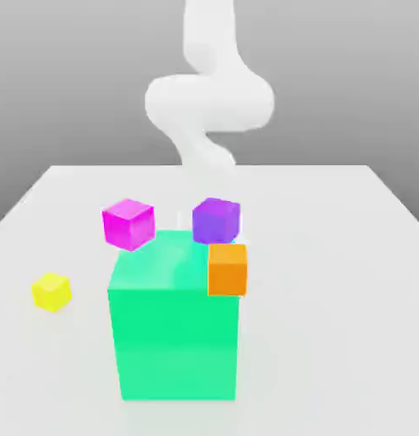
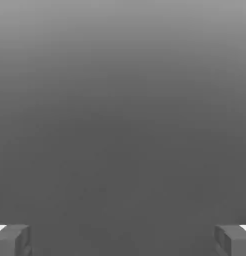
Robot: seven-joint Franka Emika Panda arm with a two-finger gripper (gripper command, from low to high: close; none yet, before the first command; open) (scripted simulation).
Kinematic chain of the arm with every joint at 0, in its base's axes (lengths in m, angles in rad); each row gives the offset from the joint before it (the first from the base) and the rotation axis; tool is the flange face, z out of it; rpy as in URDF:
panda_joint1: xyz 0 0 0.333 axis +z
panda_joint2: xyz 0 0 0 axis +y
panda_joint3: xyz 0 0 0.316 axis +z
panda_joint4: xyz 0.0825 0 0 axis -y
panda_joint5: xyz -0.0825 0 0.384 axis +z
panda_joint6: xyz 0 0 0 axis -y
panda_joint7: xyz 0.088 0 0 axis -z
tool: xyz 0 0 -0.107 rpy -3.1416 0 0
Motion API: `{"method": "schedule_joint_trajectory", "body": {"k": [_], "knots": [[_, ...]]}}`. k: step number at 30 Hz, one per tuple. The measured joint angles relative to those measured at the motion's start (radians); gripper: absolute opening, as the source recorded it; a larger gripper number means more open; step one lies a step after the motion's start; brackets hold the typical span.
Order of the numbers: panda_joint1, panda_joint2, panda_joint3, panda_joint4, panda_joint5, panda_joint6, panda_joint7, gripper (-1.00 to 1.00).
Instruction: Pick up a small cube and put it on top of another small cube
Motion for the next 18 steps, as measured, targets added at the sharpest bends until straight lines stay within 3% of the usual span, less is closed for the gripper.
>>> {"method": "schedule_joint_trajectory", "body": {"k": [18], "knots": [[-0.492,0.476,-0.087,-0.307,-0.093,0.319,0.651,0.0]]}}
